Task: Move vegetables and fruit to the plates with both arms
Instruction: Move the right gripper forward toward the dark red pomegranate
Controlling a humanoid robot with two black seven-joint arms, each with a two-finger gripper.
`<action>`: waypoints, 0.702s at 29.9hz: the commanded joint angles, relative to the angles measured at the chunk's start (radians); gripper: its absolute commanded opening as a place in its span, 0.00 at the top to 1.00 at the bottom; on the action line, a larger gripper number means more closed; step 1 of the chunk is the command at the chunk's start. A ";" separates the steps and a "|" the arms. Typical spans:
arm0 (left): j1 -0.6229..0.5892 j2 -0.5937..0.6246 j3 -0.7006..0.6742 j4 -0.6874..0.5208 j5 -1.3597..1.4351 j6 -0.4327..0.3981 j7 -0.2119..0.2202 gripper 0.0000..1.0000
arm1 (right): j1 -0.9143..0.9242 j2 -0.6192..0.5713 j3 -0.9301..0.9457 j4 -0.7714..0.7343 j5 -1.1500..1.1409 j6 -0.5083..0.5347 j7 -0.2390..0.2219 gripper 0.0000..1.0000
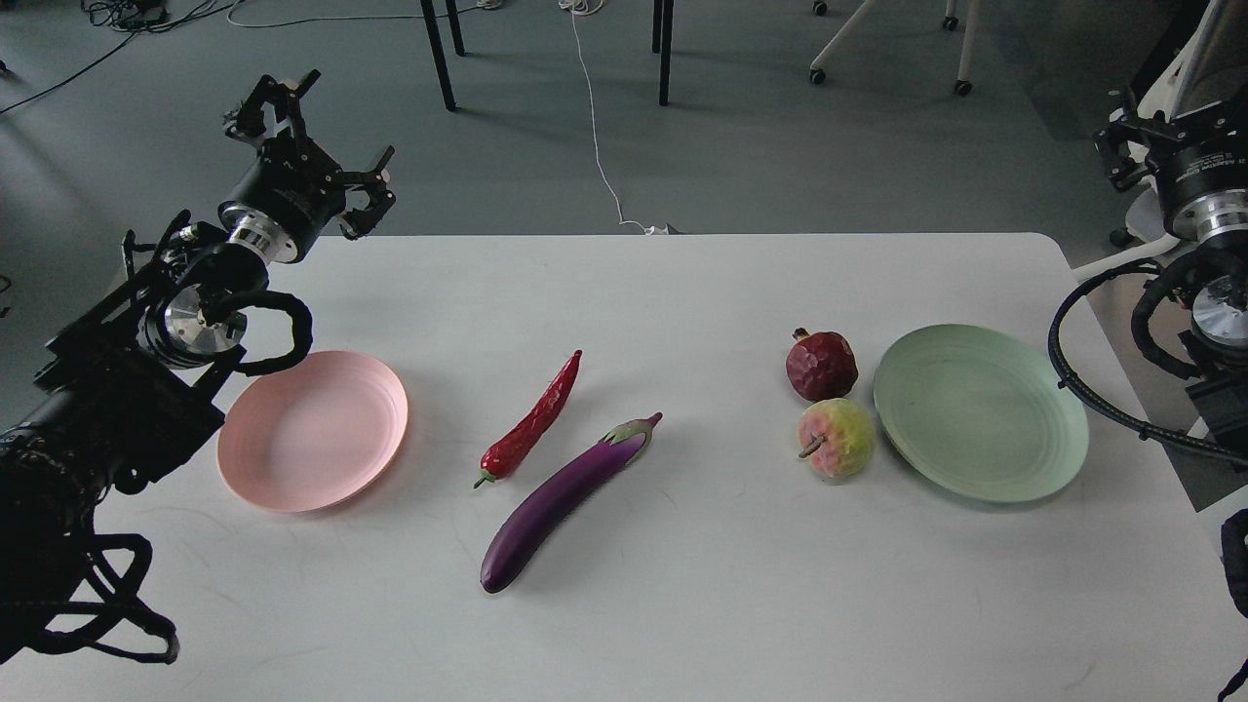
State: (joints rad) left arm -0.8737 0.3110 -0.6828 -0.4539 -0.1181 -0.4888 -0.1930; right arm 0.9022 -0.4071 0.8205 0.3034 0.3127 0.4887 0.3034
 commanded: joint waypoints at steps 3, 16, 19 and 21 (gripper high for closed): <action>0.001 0.000 0.012 0.000 0.002 0.000 -0.002 0.02 | -0.014 -0.010 -0.014 -0.001 -0.007 0.000 -0.004 0.01; -0.005 -0.001 0.012 0.003 0.005 0.026 0.000 0.02 | 0.211 -0.032 -0.441 0.008 -0.151 0.000 -0.026 0.01; -0.002 -0.003 0.012 0.003 0.006 0.026 0.001 0.02 | 0.317 -0.021 -0.599 0.011 -0.185 0.000 -0.030 0.01; -0.004 -0.004 0.012 0.003 0.005 0.026 0.001 0.02 | 0.389 -0.007 -0.699 0.017 -0.242 0.000 -0.032 0.01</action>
State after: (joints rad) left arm -0.8778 0.3088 -0.6705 -0.4509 -0.1131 -0.4633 -0.1925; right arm 1.1944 -0.4298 0.2611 0.3140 0.1346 0.4890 0.2745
